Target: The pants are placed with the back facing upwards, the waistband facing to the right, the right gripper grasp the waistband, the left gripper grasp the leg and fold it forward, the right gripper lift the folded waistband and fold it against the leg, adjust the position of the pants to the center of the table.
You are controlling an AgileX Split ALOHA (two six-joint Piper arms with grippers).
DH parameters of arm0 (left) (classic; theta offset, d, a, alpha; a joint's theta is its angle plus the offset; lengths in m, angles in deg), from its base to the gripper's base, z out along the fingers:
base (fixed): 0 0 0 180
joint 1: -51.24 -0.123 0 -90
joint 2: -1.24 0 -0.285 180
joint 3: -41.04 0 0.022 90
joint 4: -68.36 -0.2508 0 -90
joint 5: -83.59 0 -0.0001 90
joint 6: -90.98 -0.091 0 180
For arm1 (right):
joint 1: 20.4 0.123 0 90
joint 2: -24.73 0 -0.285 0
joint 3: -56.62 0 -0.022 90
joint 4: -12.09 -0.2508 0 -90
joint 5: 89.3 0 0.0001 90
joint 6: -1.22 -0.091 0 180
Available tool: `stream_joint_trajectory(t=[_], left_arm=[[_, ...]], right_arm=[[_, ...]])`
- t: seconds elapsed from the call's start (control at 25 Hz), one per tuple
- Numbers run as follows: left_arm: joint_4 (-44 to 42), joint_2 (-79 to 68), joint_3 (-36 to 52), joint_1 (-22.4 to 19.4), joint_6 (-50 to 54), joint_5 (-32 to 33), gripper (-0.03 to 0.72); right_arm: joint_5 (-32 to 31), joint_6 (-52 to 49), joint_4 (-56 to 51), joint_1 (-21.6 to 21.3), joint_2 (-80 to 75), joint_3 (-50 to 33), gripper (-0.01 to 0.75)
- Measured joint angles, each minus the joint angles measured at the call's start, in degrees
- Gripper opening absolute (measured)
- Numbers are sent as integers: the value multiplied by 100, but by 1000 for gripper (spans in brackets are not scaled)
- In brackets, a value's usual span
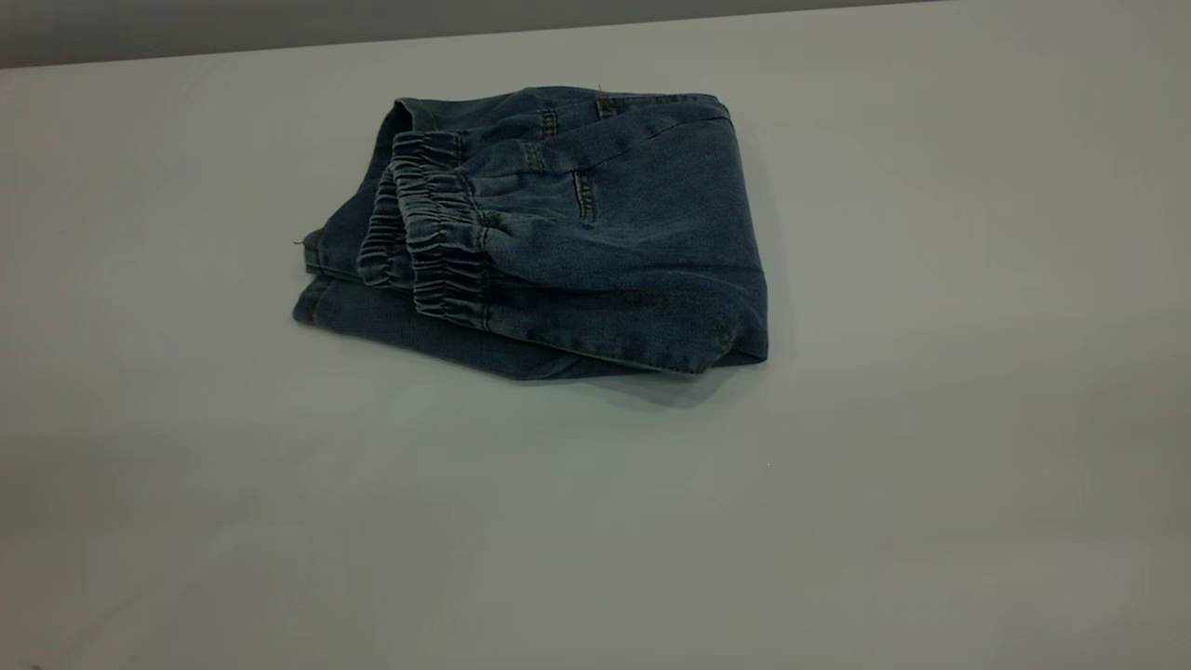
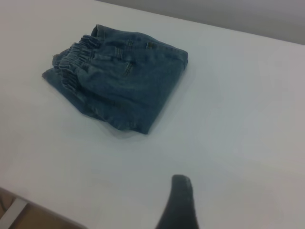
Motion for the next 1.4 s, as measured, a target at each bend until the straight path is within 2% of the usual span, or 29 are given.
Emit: stream_joint_trajectory(t=[0.32,1.24,1.32,1.4], left_arm=[[41,8,258,0,11,65,476],[105,452,253,-5,46,53,476],[105,452,253,-66,46,53,476],[109,452,253,-330,46,53,476]], right_arm=[[0,16,0,0,0,0,528],[0,3,-48,0,0,0,528],[-5,3,-48,0,0,0,528],[-5,3,-48,-32,0,0,528]])
